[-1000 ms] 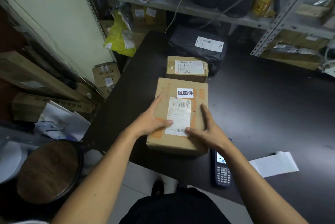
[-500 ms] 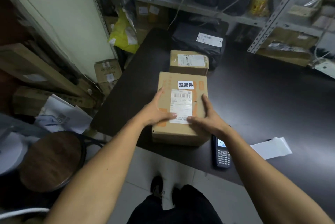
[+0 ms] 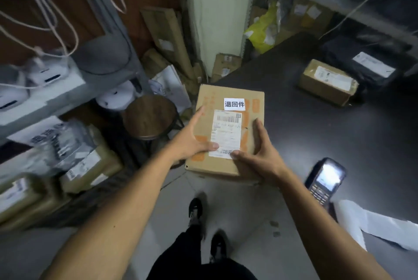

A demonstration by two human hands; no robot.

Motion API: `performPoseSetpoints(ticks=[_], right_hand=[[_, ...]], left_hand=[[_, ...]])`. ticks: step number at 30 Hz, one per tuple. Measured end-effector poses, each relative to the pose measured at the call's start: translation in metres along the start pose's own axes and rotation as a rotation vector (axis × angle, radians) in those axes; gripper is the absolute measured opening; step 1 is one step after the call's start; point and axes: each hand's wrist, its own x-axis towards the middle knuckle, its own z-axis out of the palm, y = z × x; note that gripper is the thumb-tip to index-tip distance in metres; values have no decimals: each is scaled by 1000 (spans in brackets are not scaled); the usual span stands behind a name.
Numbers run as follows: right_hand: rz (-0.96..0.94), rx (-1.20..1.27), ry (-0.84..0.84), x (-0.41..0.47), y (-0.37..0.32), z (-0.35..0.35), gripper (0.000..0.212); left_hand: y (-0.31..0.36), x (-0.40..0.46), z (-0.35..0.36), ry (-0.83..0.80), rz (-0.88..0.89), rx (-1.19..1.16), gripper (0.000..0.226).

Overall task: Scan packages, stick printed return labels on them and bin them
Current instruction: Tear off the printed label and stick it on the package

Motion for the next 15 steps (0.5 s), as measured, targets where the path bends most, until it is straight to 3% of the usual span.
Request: performPoseSetpoints(ticks=[8, 15], right_hand=[[-103, -93, -318, -17, -44, 130, 121], [-163, -175, -513, -42, -86, 250, 121]], left_hand=[[-77, -138, -79, 320, -162, -22, 120], [-136, -249, -144, 476, -212, -116, 120]])
